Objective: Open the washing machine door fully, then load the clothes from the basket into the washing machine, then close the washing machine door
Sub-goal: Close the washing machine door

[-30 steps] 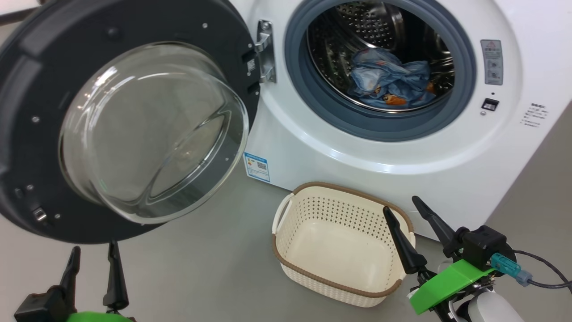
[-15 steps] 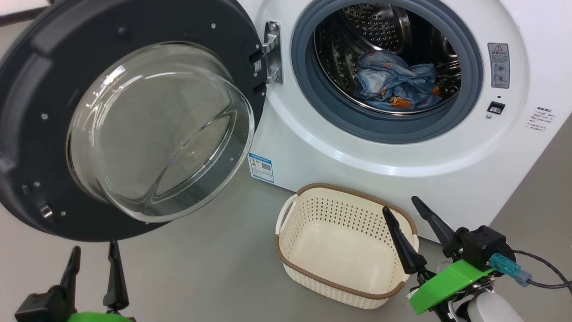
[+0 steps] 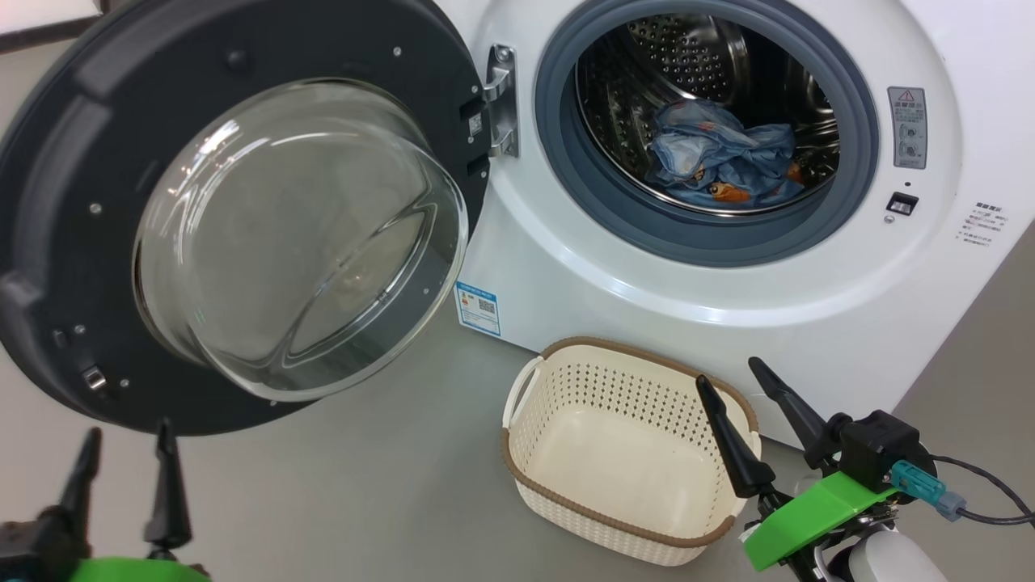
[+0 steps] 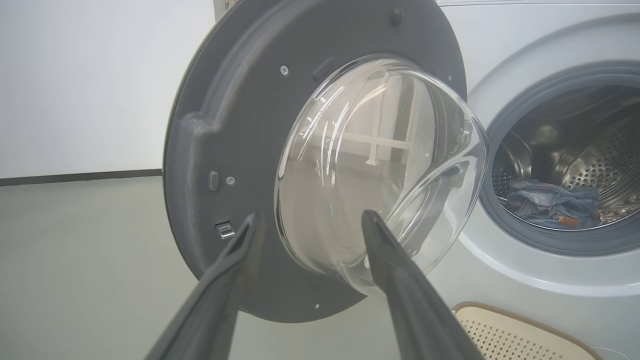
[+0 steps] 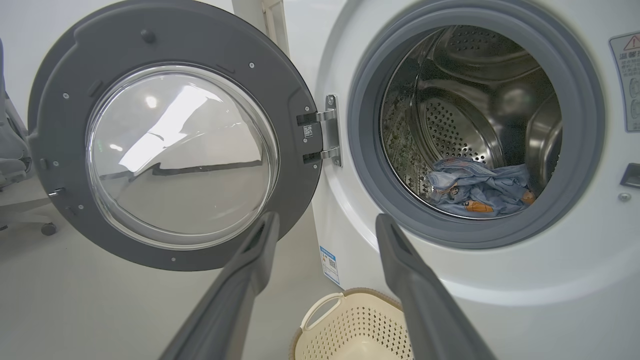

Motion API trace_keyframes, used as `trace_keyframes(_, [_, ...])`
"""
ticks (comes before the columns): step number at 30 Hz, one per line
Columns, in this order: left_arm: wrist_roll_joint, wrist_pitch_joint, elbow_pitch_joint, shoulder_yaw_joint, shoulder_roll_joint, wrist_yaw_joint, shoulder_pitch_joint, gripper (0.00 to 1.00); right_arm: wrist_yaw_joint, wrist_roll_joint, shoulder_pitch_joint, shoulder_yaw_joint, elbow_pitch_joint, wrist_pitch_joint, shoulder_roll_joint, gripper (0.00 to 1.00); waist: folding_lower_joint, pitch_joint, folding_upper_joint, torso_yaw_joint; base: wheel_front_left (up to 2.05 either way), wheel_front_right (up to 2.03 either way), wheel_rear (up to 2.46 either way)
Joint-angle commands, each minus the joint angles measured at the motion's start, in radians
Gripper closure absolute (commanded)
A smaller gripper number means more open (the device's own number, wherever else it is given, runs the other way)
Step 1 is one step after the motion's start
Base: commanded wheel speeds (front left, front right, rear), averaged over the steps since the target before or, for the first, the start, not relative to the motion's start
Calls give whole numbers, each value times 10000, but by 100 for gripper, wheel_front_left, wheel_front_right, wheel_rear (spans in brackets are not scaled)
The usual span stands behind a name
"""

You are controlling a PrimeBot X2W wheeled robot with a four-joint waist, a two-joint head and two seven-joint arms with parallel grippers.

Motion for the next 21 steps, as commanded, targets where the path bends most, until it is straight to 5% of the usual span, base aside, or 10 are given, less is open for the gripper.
trace_keyframes(1, [-88, 49, -458, 490, 411, 23, -348, 5, 16, 57, 32, 149, -262, -48, -2, 0, 0, -41, 0, 36, 0, 0, 0])
trace_keyframes(3, [-173, 118, -691, 649, 594, 11, -480, 57, 16, 71, 43, 153, -274, -48, -6, 0, 0, -62, 0, 48, 0, 0, 0])
trace_keyframes(4, [-260, 154, -818, 740, 665, -4, -563, 97, 16, 72, 53, 155, -281, -48, -6, 0, 0, -69, 0, 51, 0, 0, 0])
trace_keyframes(13, [-1653, 740, -1485, 1837, 1421, -313, -1825, 100, 16, 125, -8, 275, -269, -48, -171, 0, 0, 4, 0, -124, 0, 0, 0])
trace_keyframes(21, [-4682, 1331, 21, 3268, 1584, -823, -3246, 100, 16, 150, -110, 397, -245, -48, -310, 0, 0, 162, 0, -457, 0, 0, 0])
